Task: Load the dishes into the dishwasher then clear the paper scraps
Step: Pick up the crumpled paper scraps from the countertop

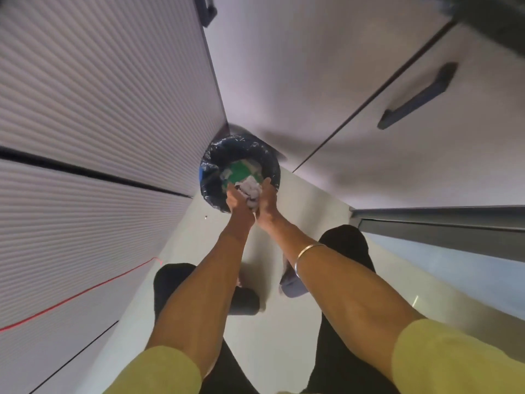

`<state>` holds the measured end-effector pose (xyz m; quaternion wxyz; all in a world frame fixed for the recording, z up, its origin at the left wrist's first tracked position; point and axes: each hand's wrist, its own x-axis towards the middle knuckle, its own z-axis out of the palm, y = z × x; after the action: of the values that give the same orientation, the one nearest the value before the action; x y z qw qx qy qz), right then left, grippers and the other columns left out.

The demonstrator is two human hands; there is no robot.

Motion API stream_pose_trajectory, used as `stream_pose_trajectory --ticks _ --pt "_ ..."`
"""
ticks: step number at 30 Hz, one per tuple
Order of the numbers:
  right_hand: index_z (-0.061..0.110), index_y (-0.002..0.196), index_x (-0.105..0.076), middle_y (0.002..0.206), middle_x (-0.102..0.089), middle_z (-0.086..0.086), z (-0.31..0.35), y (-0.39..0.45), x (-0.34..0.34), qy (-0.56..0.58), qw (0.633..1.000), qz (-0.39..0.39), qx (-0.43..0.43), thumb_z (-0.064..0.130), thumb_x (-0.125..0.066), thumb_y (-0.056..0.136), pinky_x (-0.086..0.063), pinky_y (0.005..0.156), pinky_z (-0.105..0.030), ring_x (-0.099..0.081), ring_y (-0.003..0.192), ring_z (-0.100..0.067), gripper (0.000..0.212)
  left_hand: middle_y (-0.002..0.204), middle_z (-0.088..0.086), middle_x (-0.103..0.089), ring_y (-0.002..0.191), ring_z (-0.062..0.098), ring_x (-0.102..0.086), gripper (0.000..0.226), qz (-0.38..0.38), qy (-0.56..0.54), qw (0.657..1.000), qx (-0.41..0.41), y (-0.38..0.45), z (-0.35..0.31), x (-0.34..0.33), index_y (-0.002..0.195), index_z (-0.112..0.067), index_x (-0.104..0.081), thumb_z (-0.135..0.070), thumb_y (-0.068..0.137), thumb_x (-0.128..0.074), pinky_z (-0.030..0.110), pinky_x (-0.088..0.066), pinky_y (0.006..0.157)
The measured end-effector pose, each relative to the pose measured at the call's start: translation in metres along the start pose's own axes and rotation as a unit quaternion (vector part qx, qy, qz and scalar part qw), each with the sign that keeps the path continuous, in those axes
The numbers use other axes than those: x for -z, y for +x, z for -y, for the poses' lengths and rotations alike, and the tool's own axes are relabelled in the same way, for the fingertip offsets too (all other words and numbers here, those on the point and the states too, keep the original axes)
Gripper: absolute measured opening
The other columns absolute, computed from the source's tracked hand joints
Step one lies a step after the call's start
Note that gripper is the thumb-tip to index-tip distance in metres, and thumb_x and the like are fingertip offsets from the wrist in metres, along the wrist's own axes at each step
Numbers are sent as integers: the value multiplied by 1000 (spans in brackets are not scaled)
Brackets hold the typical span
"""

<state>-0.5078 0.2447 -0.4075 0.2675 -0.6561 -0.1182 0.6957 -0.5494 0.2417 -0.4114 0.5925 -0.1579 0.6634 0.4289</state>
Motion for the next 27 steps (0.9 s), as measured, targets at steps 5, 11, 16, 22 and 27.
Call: stream_pose_trajectory --ticks 5,11,16,22,27 --pt "16 87 -68 83 -65 -11 -28 81 14 68 984 163 1 92 -48 50 -50 80 -36 -64 81 -25 87 139 11 -53 124 34 -52 73 27 -87 995 42 63 1 3 139 -17 -49 -69 95 -23 48 -40 107" --pt "7 141 -46 141 -50 -21 -8 66 13 126 986 37 -107 75 -12 92 -37 112 -50 -48 130 -39 91 136 14 -55 117 36 -56 87 1 -30 999 42 76 1 12 139 -21 -49 -83 81 -33 46 -51 80" --pt "4 150 -33 148 -41 -20 14 12 18 149 982 23 -112 60 -15 101 -38 110 -41 -43 135 -34 76 132 18 -59 119 38 -56 97 76 -19 995 69 21 -22 15 134 -17 -52 -91 74 -34 49 -49 94" --pt "-2 152 -24 155 -29 -22 62 -80 26 169 980 -7 -106 54 -20 104 -29 118 -43 -31 144 -34 74 143 14 -49 131 37 -45 98 117 -8 988 97 -99 -64 3 142 -12 -46 -85 83 -17 52 -33 113" --pt "0 145 -38 150 -40 -18 107 -163 23 104 990 -28 -90 45 -25 106 -30 118 -44 -35 141 -33 61 148 15 -43 137 37 -39 79 53 52 996 58 -204 -88 1 150 -12 -33 -69 96 -26 47 -37 108"
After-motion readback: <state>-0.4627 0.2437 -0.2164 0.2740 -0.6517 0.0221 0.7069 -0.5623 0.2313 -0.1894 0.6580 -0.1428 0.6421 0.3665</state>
